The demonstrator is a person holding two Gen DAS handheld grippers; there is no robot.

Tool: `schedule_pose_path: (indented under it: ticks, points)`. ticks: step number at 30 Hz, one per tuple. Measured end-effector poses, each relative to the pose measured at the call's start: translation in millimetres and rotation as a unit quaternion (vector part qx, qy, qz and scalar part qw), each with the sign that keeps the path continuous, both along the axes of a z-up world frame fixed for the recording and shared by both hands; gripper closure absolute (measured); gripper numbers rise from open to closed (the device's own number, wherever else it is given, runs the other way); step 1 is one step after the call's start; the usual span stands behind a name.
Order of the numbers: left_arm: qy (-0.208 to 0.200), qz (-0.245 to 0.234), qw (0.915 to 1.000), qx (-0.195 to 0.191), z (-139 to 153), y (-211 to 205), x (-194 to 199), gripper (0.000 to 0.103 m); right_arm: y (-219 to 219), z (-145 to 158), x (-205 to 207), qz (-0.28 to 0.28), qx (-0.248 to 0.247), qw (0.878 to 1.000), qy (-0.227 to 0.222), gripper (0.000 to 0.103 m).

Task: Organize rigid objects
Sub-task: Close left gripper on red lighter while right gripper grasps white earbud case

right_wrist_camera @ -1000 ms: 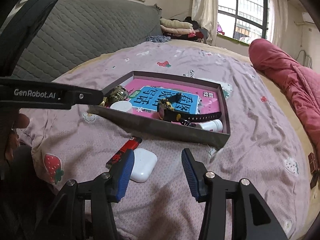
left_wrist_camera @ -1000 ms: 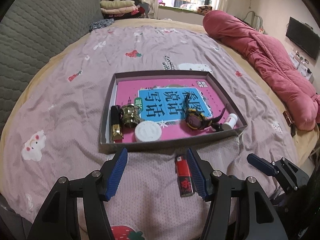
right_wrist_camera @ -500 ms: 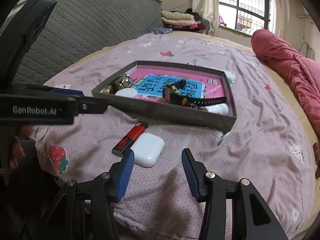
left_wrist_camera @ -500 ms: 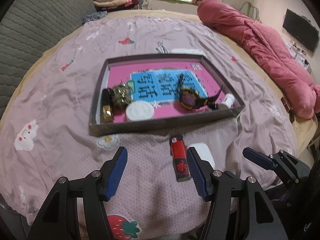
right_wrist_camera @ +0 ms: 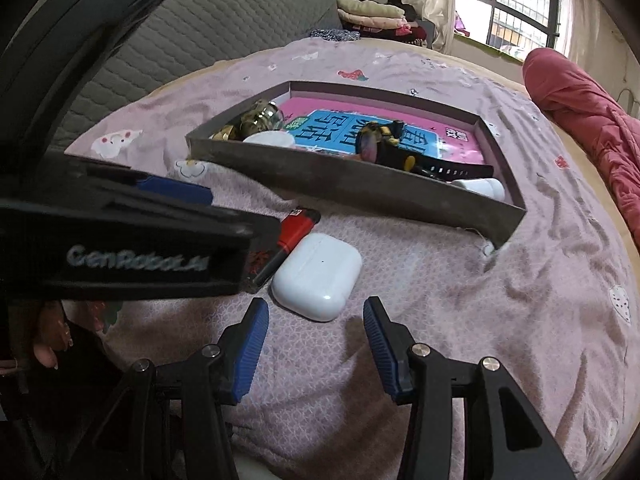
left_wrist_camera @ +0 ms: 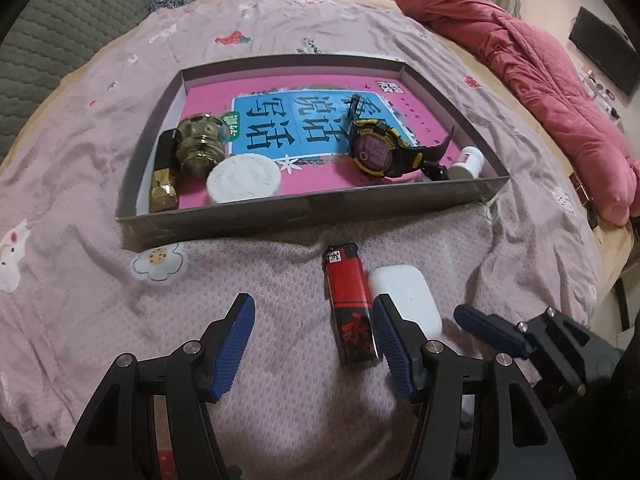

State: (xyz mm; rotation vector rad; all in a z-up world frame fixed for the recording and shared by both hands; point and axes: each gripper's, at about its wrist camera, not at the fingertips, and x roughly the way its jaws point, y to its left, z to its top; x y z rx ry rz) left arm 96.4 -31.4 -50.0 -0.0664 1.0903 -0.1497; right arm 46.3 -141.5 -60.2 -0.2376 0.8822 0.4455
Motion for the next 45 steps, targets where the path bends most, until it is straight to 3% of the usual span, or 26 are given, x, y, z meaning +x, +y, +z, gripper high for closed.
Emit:
schedule_pose_path:
  ticks: [2,8,15,22,25,32,35,40,45]
  points:
    - [0.01,0.0,0.9999,-0.001,-5.7,-0.2,6.4,0.04,3.8,-3.3,0.5,-0.002,-0.009,1.0,-0.005,0.054]
    - [0.036,-0.002,0.9993,-0.013,-20.8,-1.3,21.3,0.04,11.0,-13.5,5.5,-0.022,-0.045,0.998,-0.049,0.034]
    - [0.048,-0.005,0.9987,-0.015,-32.7,-6.5,36.3,0.036,15.2,-19.4,14.6,-0.026,-0.079,0.992,-0.09,0.034]
    - [0.039,-0.025,0.9986,0.025,-37.0,-23.0,43.9,0.038,10.6,-21.8,27.9,-0.028,-0.108,0.987,-0.112,0.038]
    - [0.034,-0.025,0.9989,0.022,-36.0,-23.9,44.9,0.044,3.4,-22.5,35.8,-0.03,-0.098,0.989,-0.103,0.04]
    - [0.025,-0.03,0.9992,0.0,-31.7,-24.4,43.9,0.079,-19.7,-19.7,63.1,-0.037,0.014,0.999,-0.03,0.039]
    - [0.027,-0.032,0.9991,-0.009,-32.0,-24.5,47.7,0.08,-26.7,-20.9,75.0,-0.037,0.042,0.998,-0.013,0.039]
    - [0.023,-0.042,0.9988,-0.013,-31.8,-21.1,46.0,0.08,-16.9,-21.8,77.8,-0.019,0.012,0.999,-0.025,0.041]
    - [0.017,-0.046,0.9986,-0.018,-28.7,-18.6,40.2,0.08,-19.4,-17.8,72.2,-0.009,0.018,0.999,-0.027,0.041]
